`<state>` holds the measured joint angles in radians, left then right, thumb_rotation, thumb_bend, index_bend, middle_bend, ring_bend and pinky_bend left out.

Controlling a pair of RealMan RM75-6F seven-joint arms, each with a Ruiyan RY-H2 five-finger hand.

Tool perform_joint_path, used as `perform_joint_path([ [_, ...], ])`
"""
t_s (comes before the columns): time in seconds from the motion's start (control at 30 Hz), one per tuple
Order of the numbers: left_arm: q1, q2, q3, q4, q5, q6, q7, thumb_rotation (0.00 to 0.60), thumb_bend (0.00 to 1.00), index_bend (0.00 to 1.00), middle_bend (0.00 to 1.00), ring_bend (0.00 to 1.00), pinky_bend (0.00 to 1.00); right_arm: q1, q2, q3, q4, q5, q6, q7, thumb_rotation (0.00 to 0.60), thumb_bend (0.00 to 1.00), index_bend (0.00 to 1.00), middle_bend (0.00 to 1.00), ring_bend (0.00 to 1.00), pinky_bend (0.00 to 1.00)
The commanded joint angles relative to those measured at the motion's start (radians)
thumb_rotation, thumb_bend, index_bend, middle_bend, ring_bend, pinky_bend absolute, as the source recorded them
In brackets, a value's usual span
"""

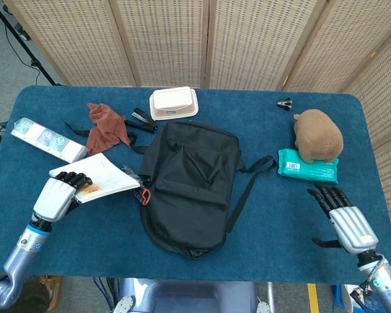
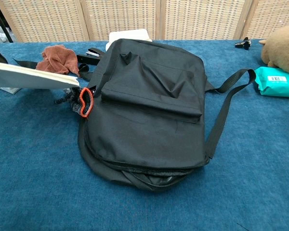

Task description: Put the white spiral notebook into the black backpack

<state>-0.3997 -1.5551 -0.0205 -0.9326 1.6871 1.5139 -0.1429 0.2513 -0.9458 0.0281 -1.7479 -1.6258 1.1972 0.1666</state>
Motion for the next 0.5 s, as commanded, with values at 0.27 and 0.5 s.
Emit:
perform_joint_path([
  [0.27, -0.016, 0.05, -0.031, -0.065, -0.018, 0.016, -0.001, 0.6, 0.63, 0.71, 0.59, 0.46, 0.53, 0.158, 0.001, 0.003, -0.047, -0.064, -0.166, 0.069, 0.6, 0.0, 0.14, 0.06, 0.01, 0.04],
  [0.5, -0.02, 0.08, -0.041, -0.115, -0.016, 0.031, 0.005, 0.6, 0.63, 0.71, 0.59, 0.46, 0.53, 0.238, -0.057, 0.041, -0.066, 0.0, -0.26, -0.022, 0.6, 0.0, 0.19, 0.1, 0.06, 0.08],
])
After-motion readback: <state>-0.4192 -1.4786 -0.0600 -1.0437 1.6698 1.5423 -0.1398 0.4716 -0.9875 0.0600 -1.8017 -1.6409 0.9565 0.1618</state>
